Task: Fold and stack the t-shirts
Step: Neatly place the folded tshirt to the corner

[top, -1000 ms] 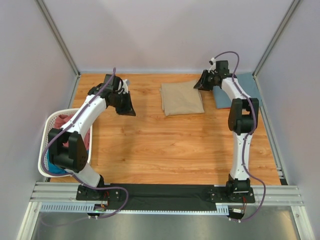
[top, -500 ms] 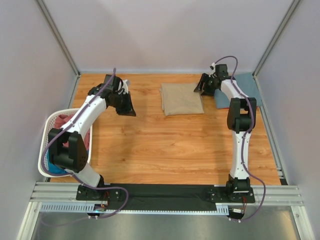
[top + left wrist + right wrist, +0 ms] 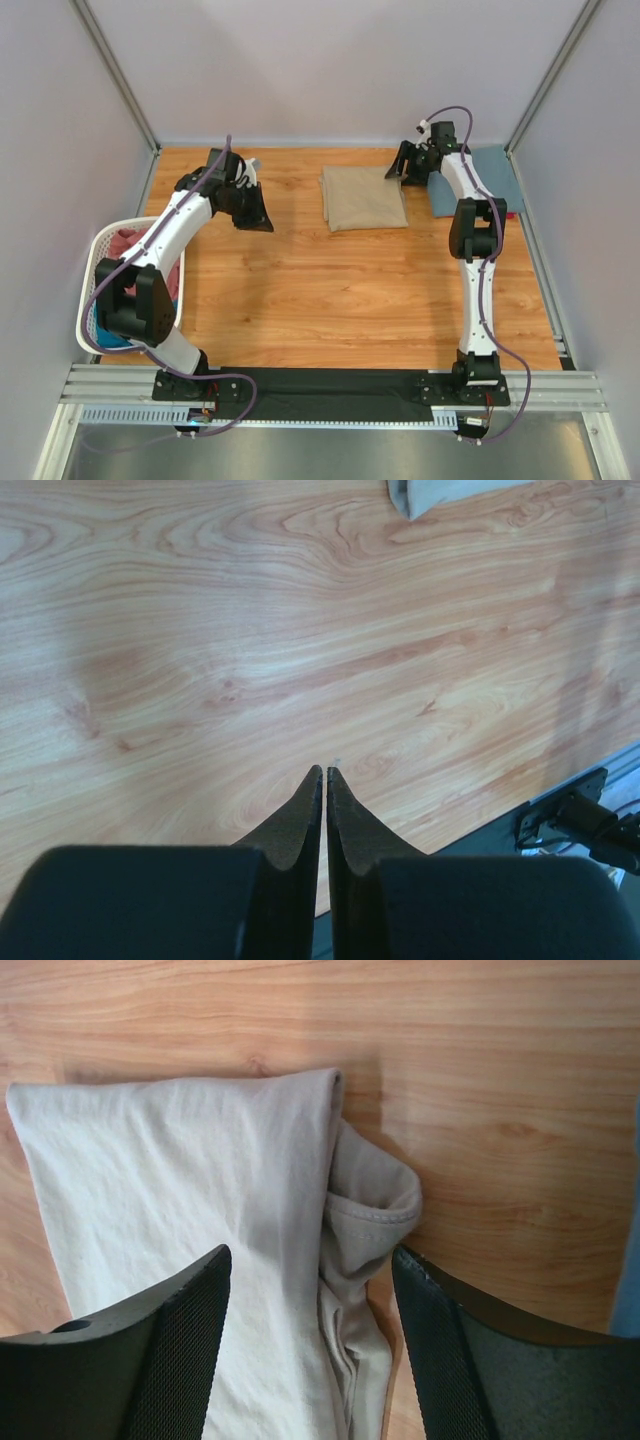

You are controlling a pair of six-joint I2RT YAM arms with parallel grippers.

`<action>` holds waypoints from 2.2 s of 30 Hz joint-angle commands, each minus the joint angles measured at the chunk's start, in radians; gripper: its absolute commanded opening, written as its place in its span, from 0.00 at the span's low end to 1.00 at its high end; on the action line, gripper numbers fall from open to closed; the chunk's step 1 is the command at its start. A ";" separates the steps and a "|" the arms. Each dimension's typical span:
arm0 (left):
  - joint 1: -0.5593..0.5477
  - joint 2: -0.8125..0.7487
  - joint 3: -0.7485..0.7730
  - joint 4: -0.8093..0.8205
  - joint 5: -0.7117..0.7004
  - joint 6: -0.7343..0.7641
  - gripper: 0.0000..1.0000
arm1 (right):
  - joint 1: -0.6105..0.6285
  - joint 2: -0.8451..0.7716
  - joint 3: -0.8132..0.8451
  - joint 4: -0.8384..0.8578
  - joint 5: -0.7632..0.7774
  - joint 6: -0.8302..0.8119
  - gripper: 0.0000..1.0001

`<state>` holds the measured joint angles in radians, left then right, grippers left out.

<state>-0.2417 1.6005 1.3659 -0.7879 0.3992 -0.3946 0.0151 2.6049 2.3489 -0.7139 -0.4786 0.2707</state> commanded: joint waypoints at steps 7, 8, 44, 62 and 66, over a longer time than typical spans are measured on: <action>0.004 -0.071 0.010 0.010 0.029 0.016 0.10 | 0.003 0.038 -0.017 -0.099 -0.092 -0.025 0.66; 0.004 -0.077 0.007 0.010 0.029 0.017 0.10 | 0.006 0.038 -0.016 -0.102 -0.089 -0.028 0.65; 0.005 -0.076 -0.004 0.010 0.003 0.023 0.09 | 0.011 -0.252 0.041 -0.288 0.279 -0.329 0.00; 0.005 -0.080 -0.005 -0.005 0.000 0.030 0.09 | -0.228 -0.309 0.245 -0.342 0.310 -0.421 0.00; 0.005 -0.079 -0.010 -0.007 -0.006 0.034 0.10 | -0.302 -0.209 0.268 -0.173 0.252 -0.392 0.01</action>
<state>-0.2413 1.5517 1.3598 -0.7898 0.3981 -0.3862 -0.2329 2.3394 2.5763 -1.0527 -0.1860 -0.1230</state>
